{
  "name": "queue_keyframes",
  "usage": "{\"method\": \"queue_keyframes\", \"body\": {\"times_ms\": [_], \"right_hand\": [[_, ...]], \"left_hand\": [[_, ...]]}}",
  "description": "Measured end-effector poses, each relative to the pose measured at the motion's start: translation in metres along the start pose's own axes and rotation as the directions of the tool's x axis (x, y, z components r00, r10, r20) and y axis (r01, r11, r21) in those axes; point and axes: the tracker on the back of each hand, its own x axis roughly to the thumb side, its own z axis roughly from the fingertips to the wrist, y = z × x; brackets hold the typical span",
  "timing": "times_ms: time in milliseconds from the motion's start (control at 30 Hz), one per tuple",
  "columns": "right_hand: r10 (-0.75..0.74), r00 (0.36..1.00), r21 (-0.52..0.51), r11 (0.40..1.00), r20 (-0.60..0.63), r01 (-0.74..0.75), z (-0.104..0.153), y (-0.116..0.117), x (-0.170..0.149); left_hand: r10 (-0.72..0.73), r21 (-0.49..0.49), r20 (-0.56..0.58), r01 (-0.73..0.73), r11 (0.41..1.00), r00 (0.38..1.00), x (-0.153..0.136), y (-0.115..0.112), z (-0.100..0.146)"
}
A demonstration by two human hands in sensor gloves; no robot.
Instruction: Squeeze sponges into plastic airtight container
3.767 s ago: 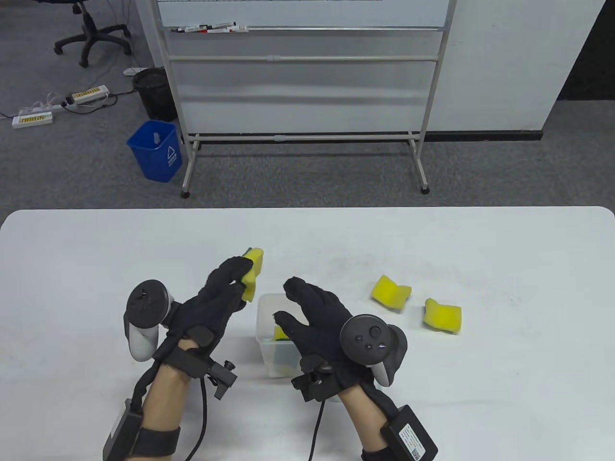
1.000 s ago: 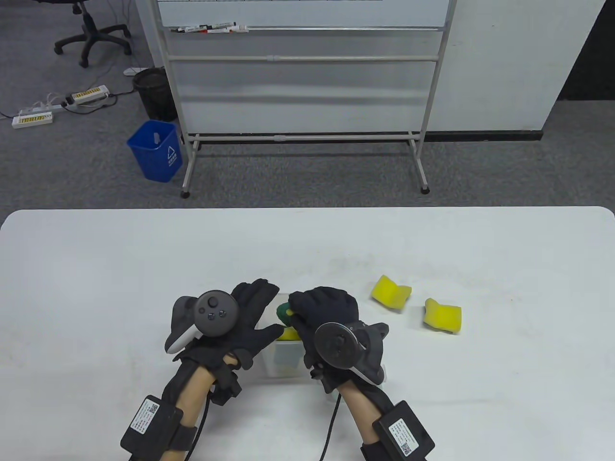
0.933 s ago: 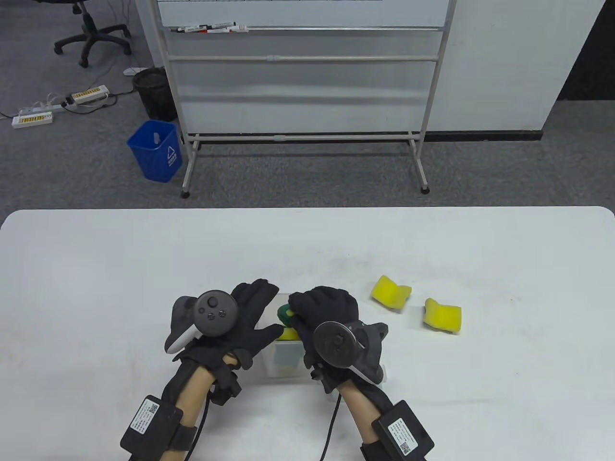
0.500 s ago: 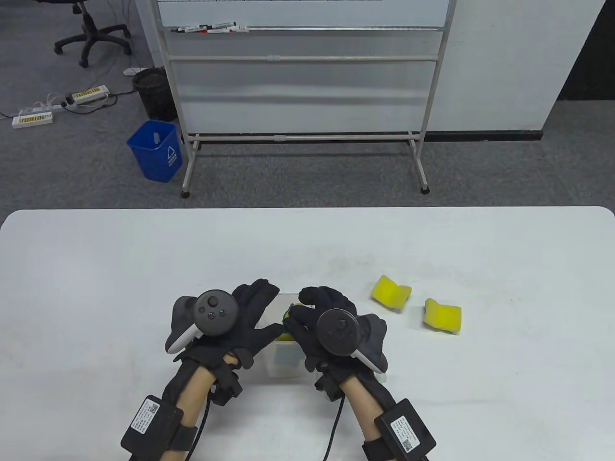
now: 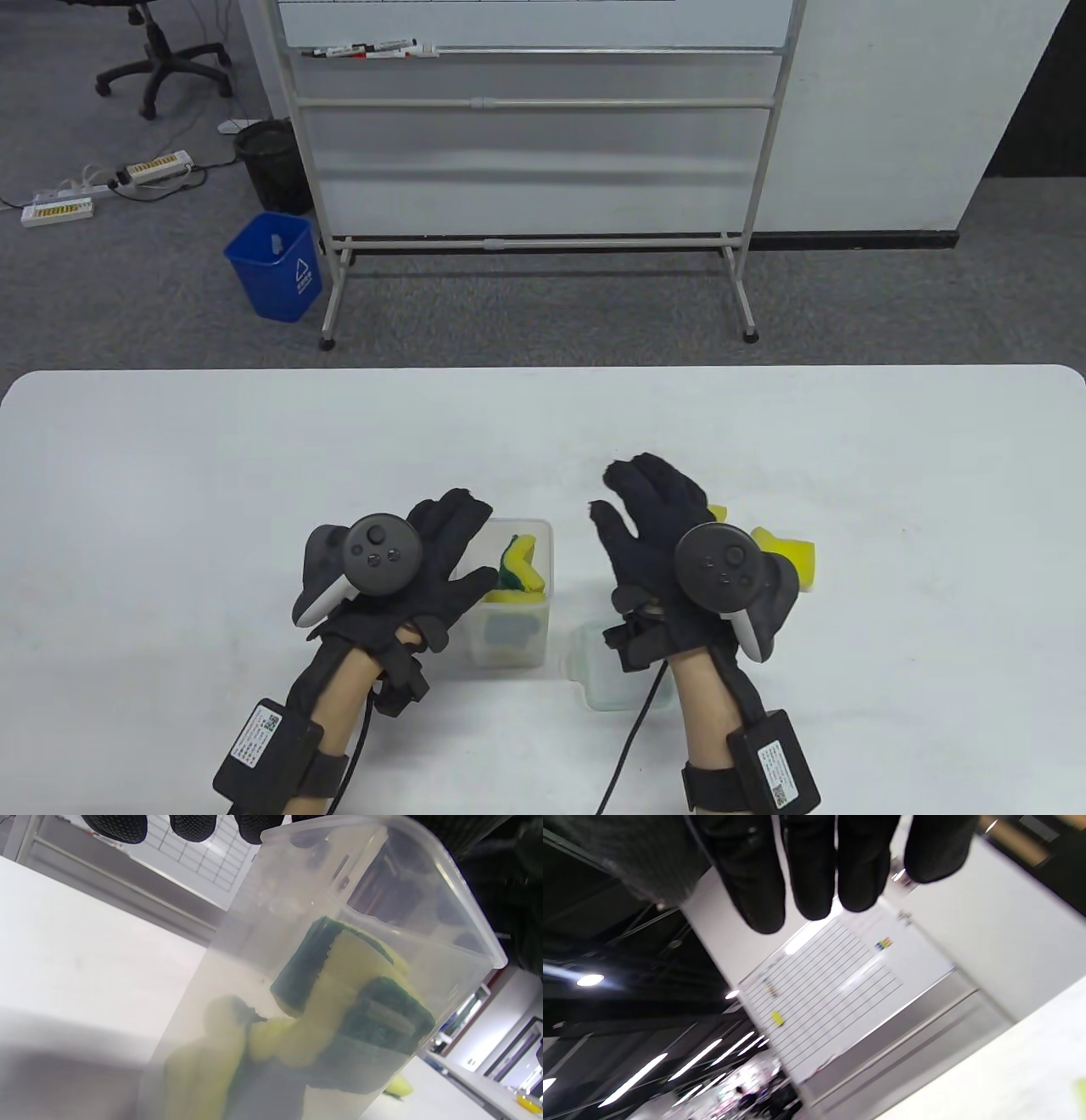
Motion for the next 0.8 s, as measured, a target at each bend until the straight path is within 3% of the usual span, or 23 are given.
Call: {"method": "queue_keyframes", "body": {"times_ms": [167,333,433,600,800], "right_hand": [[0.142,0.971,-0.05,0.987,-0.192,-0.155,-0.008,-0.014,-0.046],[0.266,0.887,0.033,0.961,-0.378,-0.275,-0.008,-0.009,-0.091],[0.297,0.815,0.182,0.954,-0.498,-0.236,-0.005,0.0,-0.128],[0.219,0.77,0.285,0.957,-0.599,-0.05,0.004,0.018,-0.167],[0.32,0.721,0.36,0.927,-0.614,-0.105,0.012,0.032,-0.187]], "left_hand": [[0.066,0.065,-0.026,-0.064,0.996,0.998,-0.009,0.006,0.003],[0.043,0.117,-0.112,-0.029,0.993,0.993,-0.02,0.01,0.005],[0.009,0.13,-0.178,0.015,0.991,0.984,-0.03,0.012,0.006],[-0.026,0.114,-0.244,0.055,0.992,0.969,-0.04,0.013,0.006],[-0.086,0.098,-0.3,0.12,0.988,0.95,-0.045,0.015,0.008]]}}
